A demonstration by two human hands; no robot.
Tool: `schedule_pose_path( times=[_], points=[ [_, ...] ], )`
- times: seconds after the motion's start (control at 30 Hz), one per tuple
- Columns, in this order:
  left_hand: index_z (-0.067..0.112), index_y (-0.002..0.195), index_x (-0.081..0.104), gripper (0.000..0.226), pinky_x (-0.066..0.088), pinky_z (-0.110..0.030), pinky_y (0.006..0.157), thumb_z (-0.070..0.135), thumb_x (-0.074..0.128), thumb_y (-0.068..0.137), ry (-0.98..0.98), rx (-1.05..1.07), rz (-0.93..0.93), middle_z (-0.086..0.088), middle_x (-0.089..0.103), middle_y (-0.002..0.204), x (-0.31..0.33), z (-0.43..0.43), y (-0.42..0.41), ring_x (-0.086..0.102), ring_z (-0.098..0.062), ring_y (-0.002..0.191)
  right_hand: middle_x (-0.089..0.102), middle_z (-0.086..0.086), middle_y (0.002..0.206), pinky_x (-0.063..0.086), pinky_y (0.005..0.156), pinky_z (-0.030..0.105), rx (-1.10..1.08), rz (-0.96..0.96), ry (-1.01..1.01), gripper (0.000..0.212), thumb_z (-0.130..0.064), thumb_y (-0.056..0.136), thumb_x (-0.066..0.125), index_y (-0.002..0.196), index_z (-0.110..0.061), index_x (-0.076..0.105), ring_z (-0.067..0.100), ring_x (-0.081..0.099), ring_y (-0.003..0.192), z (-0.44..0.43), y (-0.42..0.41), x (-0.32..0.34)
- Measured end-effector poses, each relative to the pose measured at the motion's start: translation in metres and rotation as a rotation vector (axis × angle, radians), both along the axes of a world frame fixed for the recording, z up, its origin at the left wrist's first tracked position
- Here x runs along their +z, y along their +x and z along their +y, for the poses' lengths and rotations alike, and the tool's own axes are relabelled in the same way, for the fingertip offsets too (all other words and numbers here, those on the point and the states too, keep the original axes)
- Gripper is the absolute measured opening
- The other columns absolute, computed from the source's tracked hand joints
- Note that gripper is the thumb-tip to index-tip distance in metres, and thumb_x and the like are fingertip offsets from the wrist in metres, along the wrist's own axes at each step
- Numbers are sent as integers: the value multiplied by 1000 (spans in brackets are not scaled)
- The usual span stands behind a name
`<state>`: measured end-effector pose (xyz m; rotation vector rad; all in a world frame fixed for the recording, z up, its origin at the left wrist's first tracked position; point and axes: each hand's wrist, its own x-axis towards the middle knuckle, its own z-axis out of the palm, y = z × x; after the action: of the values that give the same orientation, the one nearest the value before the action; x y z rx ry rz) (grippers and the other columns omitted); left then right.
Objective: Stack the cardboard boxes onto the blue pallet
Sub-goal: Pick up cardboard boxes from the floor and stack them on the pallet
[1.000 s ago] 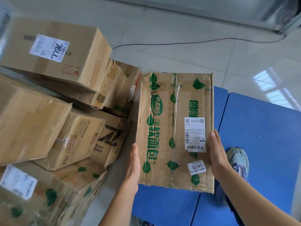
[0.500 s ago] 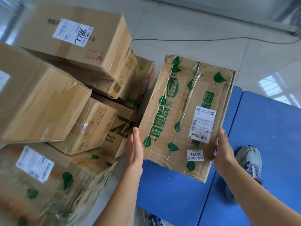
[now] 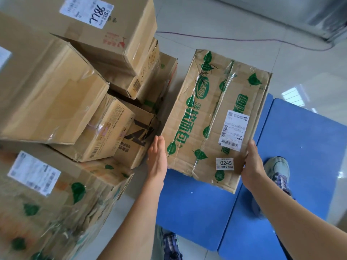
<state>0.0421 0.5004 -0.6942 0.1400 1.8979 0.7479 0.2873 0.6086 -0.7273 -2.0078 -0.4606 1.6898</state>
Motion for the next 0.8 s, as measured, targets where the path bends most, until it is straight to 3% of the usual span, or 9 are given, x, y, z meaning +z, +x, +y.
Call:
schedule_pose_path(
  times=[0.1,0.17,0.23,0.33,0.43,0.63,0.8],
  points=[
    [46,162,9,67,3,-58,127,72,19,101,21,-46,2,14,-1,173,1,1,-3,-3,-18,160,55,-9,148,57,88,43,-3,-14,32,59,-70,99,46,155,-50,38,16,67,112,-13,0,1],
    [44,163,10,66,5,-56,127,70,20,103,41,-82,24,13,1,174,2,0,-5,-1,-19,160,59,-4,147,54,103,52,-2,-11,26,59,-69,99,45,153,-45,44,23,67,119,-24,1,-3],
    [44,163,10,66,8,-60,127,70,21,103,49,-107,24,12,3,174,0,-2,-6,2,-21,160,66,0,140,53,104,54,12,-23,7,60,-71,98,44,149,-39,52,25,68,120,-37,5,-5],
    [44,163,11,66,14,-62,125,70,22,103,64,-141,42,8,6,174,-3,-4,-8,10,-25,159,73,-5,126,61,86,42,29,-68,15,55,-71,98,44,140,-39,61,20,71,113,-55,4,-5],
    [40,164,11,67,14,-59,126,68,23,104,81,-175,49,5,6,174,-8,-5,-12,10,-25,159,72,-16,121,51,95,38,22,-121,61,39,-64,100,44,134,-53,61,9,67,109,-67,0,-5],
    [38,165,4,70,12,-56,126,67,24,104,83,-254,33,4,0,175,-4,-8,-15,7,-26,160,57,-17,147,39,117,43,12,-67,101,49,-56,104,45,153,-52,42,10,56,131,-85,2,-10],
    [39,164,0,70,11,-56,125,67,22,104,102,-278,18,4,-4,175,-5,-9,-16,7,-25,160,58,-16,148,42,117,44,1,-40,169,44,-43,109,42,153,-50,43,11,55,136,-90,3,-22]
  ],
)
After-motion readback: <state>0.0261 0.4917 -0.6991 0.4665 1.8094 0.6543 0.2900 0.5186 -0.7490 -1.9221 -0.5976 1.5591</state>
